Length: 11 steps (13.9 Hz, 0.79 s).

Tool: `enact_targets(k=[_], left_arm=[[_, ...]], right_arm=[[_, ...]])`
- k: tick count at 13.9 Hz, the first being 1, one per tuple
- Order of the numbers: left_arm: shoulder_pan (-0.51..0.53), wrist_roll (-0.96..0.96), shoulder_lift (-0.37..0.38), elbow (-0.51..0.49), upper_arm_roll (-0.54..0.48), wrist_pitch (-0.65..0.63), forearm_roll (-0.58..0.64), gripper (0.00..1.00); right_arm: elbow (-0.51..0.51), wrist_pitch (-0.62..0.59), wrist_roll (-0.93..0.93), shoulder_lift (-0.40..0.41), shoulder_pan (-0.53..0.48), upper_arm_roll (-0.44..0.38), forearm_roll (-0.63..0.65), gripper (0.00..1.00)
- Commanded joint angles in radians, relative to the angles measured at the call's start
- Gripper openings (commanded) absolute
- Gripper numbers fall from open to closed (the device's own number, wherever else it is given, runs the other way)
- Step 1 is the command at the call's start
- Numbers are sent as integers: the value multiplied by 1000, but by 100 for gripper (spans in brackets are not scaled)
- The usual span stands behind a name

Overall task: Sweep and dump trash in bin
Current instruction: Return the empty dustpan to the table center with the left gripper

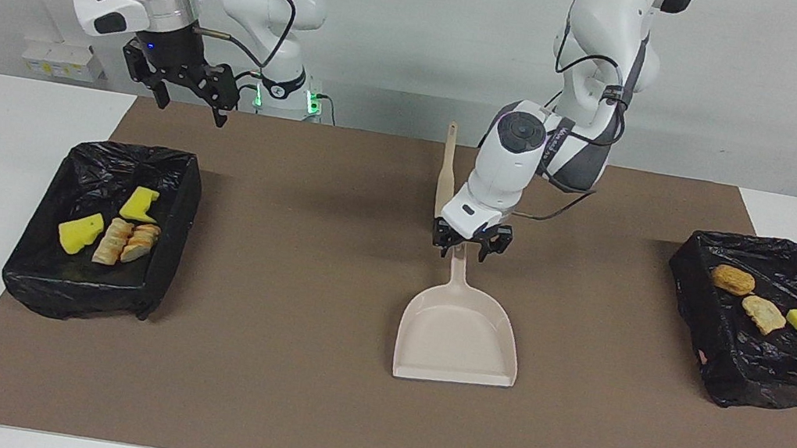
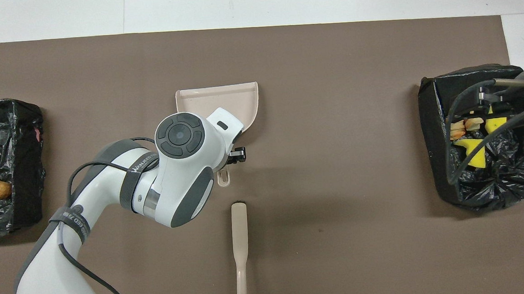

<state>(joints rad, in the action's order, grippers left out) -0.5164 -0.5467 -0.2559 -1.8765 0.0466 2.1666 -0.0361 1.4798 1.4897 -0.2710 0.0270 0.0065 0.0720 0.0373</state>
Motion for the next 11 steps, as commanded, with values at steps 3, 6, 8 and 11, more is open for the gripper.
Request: enact_targets(k=[3,6,8,11], left_arm=[[160,169,147,17,-14,-178,-13,100],[324,425,240,20,-14,-325,-11,100],[418,500,257,55,-14,-378,-1,100],[463,525,251,178,-16,-486,60,100]], right_arm=[[-9,-11,30,4,-10,2,-11,100],[-9,-12,24,4,-37,-1,-11,100],[-9,-11,23,4,-39,-1,-11,100],[-9,-12,24,4,-37,0,-11,100]])
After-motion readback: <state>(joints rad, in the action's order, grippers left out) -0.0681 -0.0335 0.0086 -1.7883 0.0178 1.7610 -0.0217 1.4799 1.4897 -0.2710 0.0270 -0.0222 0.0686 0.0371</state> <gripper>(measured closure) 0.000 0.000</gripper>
